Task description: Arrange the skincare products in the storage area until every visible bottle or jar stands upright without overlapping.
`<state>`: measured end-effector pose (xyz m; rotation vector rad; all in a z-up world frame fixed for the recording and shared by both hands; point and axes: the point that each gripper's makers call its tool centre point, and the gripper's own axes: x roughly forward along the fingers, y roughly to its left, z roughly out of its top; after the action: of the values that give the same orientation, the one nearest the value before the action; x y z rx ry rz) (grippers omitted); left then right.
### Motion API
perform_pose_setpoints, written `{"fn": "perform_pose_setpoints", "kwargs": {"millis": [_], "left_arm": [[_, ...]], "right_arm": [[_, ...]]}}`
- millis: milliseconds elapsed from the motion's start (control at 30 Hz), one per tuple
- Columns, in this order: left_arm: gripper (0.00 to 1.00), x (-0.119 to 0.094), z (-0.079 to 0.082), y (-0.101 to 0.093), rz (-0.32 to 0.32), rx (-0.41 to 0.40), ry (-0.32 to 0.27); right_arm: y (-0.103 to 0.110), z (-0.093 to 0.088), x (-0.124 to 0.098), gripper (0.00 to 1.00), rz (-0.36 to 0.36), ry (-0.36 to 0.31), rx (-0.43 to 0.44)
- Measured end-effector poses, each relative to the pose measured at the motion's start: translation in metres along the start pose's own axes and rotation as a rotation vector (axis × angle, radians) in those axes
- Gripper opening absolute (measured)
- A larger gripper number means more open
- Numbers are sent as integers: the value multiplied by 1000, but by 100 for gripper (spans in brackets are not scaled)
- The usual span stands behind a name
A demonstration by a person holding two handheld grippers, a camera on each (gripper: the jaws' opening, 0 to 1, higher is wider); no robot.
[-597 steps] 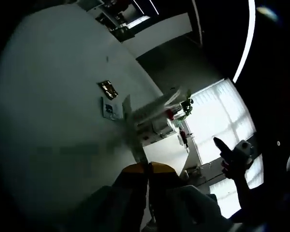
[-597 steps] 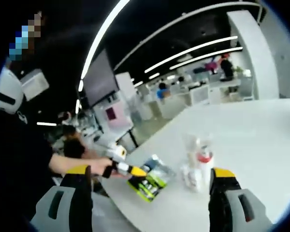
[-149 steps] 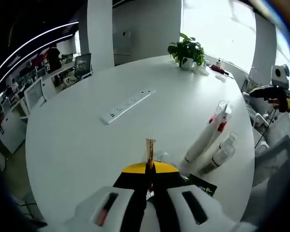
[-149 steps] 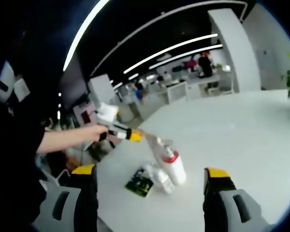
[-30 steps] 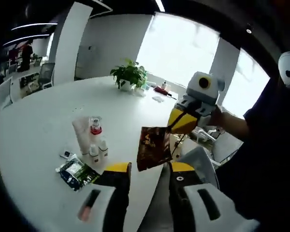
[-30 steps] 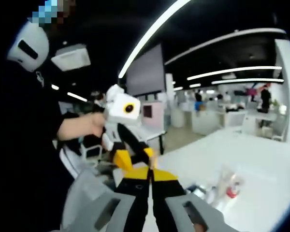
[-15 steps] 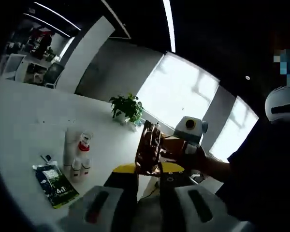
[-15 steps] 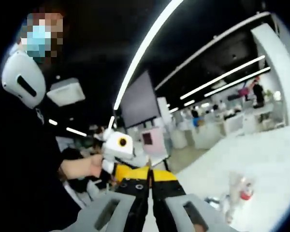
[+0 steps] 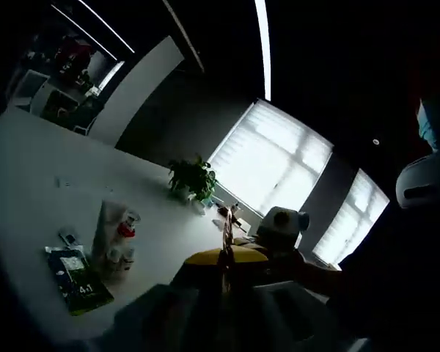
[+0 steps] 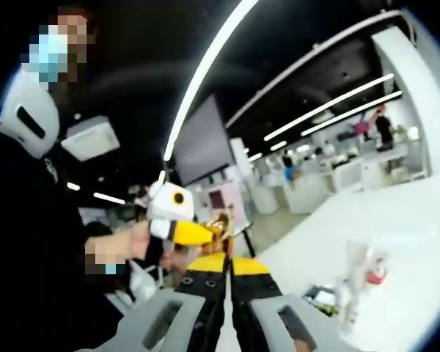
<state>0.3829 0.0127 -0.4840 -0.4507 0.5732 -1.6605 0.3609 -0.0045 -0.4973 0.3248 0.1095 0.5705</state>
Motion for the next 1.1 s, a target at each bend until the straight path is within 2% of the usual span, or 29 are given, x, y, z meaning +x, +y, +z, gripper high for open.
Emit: {"fn": "perform_pose_setpoints", "kwargs": {"millis": [267, 467, 700, 833, 900, 933, 1000, 1067, 1100], "left_arm": [[1, -2, -4, 11, 46, -22, 16], [1, -3, -1, 18, 59, -52, 0], [1, -6, -2, 24, 61, -84, -2], [0, -8, -2, 28, 56, -130, -8], [0, -9, -4, 32, 64, -140, 3], [0, -9, -6, 35, 74, -138, 15], [0, -12, -13, 42, 98, -134, 45], [0, -14, -16, 47, 104, -137, 57], [0, -15, -18, 50, 110, -139, 62]], "right_arm": [[4, -12, 5, 0, 9, 40, 1], [10, -22, 12, 0, 28, 65, 25], [13, -31, 17, 0, 48, 104, 14], [7, -35, 20, 0, 30, 114, 9], [-1, -45, 20, 0, -16, 173, -35], [-5, -46, 20, 3, -39, 183, -75], [-7, -51, 22, 21, -67, 225, -143], [-5, -60, 25, 32, -56, 274, -151], [-6, -63, 26, 34, -60, 285, -159]]}}
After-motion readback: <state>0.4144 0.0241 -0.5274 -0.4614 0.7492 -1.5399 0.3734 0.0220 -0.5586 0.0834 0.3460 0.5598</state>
